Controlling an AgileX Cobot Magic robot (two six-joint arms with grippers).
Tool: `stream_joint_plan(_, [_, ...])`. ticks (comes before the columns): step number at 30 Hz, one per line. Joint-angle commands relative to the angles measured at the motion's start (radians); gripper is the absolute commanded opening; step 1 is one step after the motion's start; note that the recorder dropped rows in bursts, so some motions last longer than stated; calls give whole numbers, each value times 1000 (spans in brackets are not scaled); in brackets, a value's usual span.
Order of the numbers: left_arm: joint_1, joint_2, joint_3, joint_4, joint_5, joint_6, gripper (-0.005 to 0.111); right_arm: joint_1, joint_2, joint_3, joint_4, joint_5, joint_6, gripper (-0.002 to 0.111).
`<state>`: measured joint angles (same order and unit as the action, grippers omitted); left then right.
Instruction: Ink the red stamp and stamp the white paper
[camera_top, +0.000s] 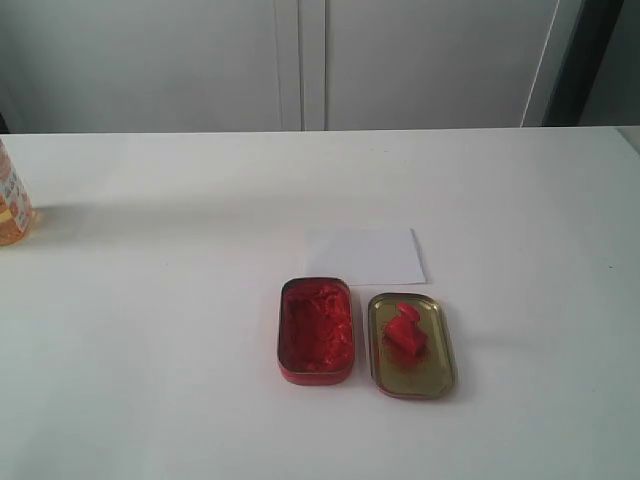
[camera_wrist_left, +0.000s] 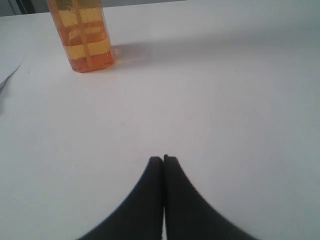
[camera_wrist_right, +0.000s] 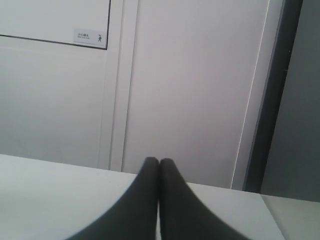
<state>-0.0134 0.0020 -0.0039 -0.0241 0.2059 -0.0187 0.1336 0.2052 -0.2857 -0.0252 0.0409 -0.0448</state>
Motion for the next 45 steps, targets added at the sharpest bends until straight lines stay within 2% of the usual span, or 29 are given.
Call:
stream_joint_plan(1, [1, -2, 4, 0, -3, -4, 0, -6, 105, -58, -1, 30, -4, 0])
stream_joint_plan(19, [1, -2, 4, 0, -3, -4, 0, -4, 692, -379, 62, 401, -4, 0])
stream_joint_plan(28, [1, -2, 4, 0, -3, -4, 0, -2, 930, -473, 123, 462, -4, 0])
stream_joint_plan(45, [1, -2, 4, 0, -3, -4, 0, 243, 1317, -728, 127, 665, -64, 0])
